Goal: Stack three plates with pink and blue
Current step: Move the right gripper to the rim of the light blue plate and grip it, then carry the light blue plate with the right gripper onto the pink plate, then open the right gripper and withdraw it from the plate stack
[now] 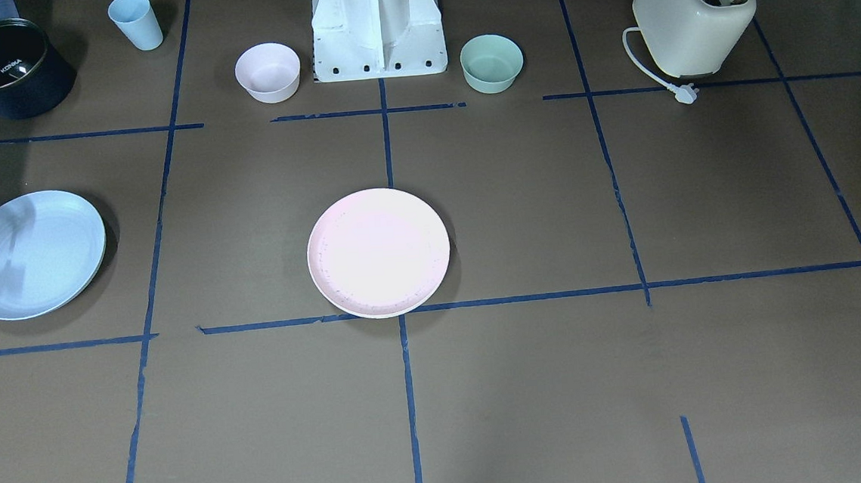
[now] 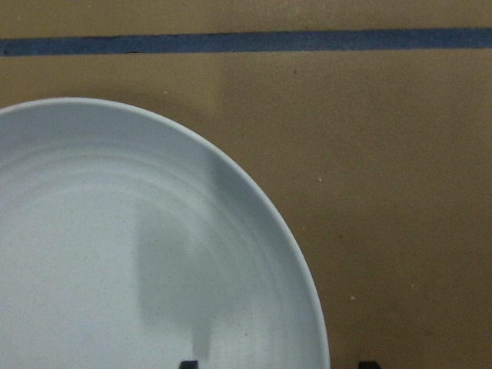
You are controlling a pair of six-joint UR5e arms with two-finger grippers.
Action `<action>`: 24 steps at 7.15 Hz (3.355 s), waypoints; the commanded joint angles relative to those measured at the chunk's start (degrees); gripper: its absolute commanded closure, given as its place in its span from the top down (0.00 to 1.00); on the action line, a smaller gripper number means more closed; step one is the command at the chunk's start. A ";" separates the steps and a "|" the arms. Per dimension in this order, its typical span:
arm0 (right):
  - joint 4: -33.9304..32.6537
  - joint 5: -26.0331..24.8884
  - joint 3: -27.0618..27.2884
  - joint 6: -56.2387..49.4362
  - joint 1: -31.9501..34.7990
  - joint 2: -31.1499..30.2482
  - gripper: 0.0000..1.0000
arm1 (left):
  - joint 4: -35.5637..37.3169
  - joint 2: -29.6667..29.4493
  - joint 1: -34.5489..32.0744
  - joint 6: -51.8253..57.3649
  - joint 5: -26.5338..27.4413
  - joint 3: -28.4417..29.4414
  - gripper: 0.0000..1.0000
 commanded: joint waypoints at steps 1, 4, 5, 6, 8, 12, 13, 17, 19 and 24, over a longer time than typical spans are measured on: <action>0.07 -0.66 -0.46 -0.24 -0.71 -0.47 0.46 | 0.00 -0.03 0.00 -0.03 -0.01 -0.12 1.00; 0.16 -0.40 0.41 -0.07 -0.71 -0.39 0.00 | -0.09 0.06 0.00 -0.03 -0.01 -0.21 1.00; -0.01 -0.05 1.72 0.11 -0.71 -0.39 0.00 | -0.09 0.06 0.00 0.06 -0.01 -0.21 1.00; -0.01 1.87 3.30 0.63 -0.71 -0.13 0.00 | -0.09 0.06 0.00 0.06 -0.01 -0.21 1.00; -0.62 6.08 9.26 12.80 -1.40 4.34 0.00 | 0.00 -0.03 0.00 -0.03 -0.01 -0.12 1.00; -13.61 -5.15 16.85 36.02 -17.70 21.72 0.00 | 0.00 -0.12 0.09 -0.03 -0.10 0.14 1.00; -17.73 -11.15 16.77 39.80 -23.24 26.20 0.00 | 0.00 -0.29 0.09 -0.03 -0.01 0.23 1.00; -21.55 -18.94 14.57 43.97 -29.71 32.75 0.00 | 0.00 -0.30 0.09 -0.03 -0.01 0.32 1.00; -21.55 -22.18 13.34 43.97 -29.45 32.74 0.01 | 0.00 -0.38 0.09 -0.03 -0.01 0.93 1.00; -23.90 -15.57 12.28 35.42 -24.20 32.22 1.00 | -0.53 -0.74 0.17 0.06 0.16 1.90 1.00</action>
